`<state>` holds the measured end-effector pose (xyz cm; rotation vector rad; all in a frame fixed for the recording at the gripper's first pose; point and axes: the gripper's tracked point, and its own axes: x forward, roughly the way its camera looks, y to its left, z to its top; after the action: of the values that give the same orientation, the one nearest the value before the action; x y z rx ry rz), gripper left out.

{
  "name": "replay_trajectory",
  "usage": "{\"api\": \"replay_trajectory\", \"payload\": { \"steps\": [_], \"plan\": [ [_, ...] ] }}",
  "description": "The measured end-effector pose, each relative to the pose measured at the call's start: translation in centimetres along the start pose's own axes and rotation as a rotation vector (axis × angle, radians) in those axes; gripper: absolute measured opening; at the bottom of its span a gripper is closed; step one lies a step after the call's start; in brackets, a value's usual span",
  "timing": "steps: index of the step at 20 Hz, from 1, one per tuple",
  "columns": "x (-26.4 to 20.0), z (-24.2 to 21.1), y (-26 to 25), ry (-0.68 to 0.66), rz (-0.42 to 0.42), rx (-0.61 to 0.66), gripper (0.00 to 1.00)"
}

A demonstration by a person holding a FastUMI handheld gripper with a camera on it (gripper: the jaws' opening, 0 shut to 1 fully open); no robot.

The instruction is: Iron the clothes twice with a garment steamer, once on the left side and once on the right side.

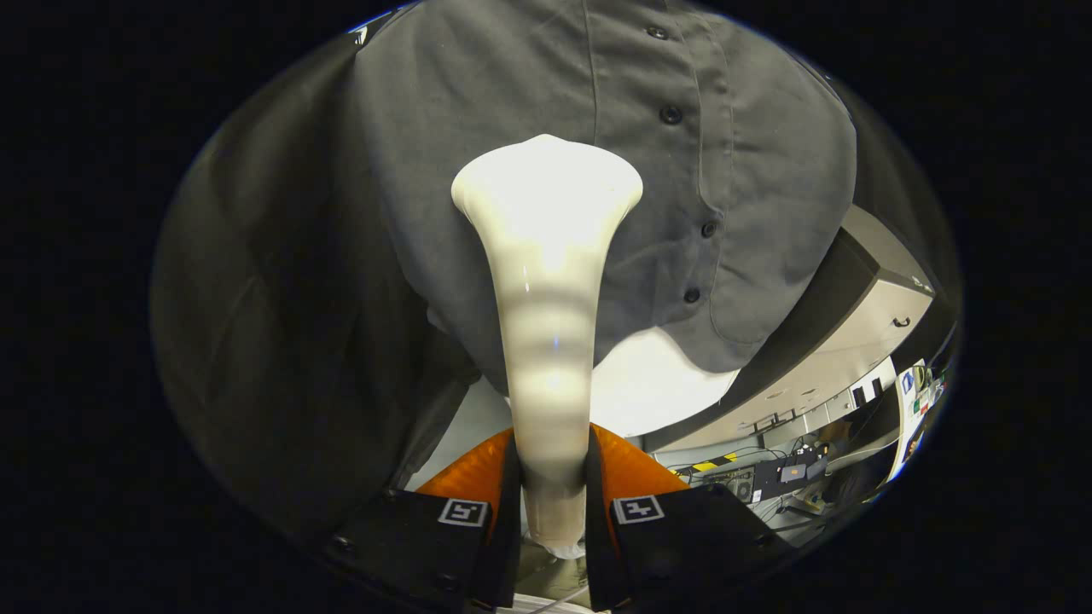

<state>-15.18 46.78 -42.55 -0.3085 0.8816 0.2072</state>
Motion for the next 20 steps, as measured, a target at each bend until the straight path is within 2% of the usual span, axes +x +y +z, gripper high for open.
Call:
{"api": "replay_trajectory", "payload": {
  "steps": [6, 11, 15, 20],
  "plan": [
    [2.4, -4.7, -1.3, 0.078, 0.006, 0.007, 0.39],
    [2.3, -6.0, -1.7, 0.097, 0.017, 0.016, 0.39],
    [0.5, -5.4, -2.1, 0.070, 0.027, 0.035, 0.40],
    [-3.5, -2.4, -4.4, -0.011, 0.012, 0.074, 0.40]
  ]
}}
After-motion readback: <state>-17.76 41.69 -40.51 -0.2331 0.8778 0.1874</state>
